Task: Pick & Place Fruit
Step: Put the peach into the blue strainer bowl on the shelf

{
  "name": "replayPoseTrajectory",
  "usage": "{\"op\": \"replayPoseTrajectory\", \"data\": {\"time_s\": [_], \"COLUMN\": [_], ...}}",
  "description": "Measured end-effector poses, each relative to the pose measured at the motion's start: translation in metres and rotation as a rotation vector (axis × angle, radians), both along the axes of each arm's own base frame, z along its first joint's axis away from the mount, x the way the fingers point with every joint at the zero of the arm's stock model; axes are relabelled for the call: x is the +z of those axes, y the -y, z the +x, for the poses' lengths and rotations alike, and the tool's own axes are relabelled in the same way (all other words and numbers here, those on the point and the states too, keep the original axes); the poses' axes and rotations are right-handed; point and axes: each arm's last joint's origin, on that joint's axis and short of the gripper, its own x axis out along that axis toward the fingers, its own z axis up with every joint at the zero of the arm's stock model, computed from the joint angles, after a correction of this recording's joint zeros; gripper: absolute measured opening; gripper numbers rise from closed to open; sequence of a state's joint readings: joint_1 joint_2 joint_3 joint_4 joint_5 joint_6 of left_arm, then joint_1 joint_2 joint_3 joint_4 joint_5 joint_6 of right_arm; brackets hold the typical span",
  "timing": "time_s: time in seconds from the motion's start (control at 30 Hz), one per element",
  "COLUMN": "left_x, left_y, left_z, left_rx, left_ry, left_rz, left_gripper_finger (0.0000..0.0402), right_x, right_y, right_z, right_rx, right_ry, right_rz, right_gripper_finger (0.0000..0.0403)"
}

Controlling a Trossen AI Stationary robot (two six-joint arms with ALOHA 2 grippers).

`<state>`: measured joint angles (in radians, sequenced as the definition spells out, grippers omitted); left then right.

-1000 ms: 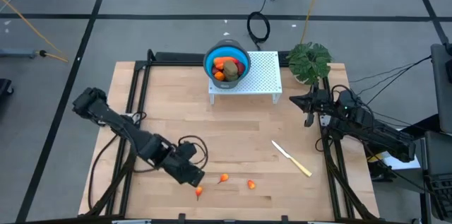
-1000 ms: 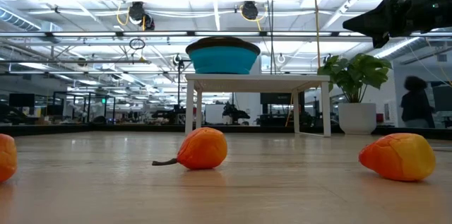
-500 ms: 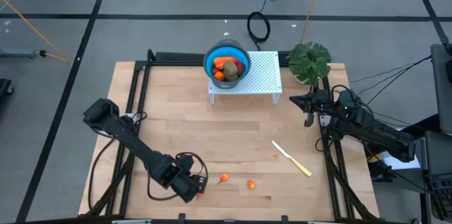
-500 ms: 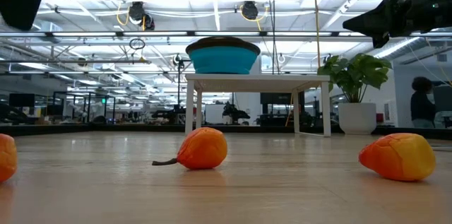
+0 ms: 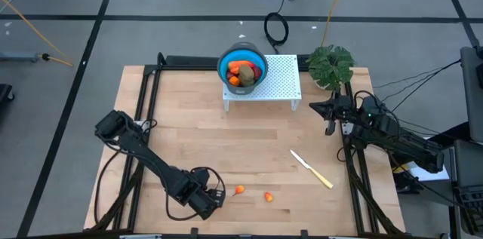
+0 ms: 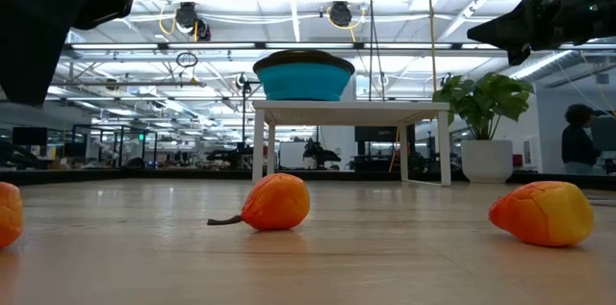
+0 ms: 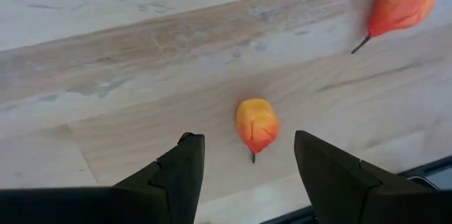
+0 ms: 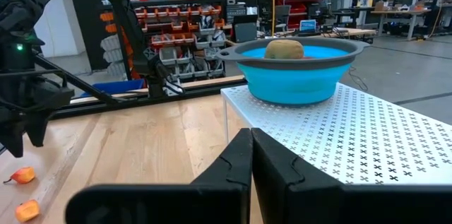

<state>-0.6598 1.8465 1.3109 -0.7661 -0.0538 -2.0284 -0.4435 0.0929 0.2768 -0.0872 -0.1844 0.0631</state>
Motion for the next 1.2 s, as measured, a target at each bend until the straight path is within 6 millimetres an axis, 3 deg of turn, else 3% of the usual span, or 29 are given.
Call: {"op": "replayPoseTrajectory", "data": {"time_s": [0.6,0.9,1.2], "left_x": [-0.001,-0.03,-0.04], "left_y": [0.001,0.011,0.013], "left_z": [0.001,0.011,0.014], "left_rx": [0.046,0.036,0.031], "left_ry": [0.019,-0.03,-0.029], "left_rz": [0.003,-0.035,-0.024], "left_gripper_finger": [0.0218,0.0218,0.0218], "right_x": [0.0,0.0,0.0], "right_y": [0.0,0.0,0.0], "right_z": [0.0,0.0,0.0], "right_rx": [0.0,0.0,0.0], "right_ry": [0.0,0.0,-0.001], "right_rz": [0.0,0.0,0.0], "right_gripper_finger": [0.0,0.0,0.0]}}
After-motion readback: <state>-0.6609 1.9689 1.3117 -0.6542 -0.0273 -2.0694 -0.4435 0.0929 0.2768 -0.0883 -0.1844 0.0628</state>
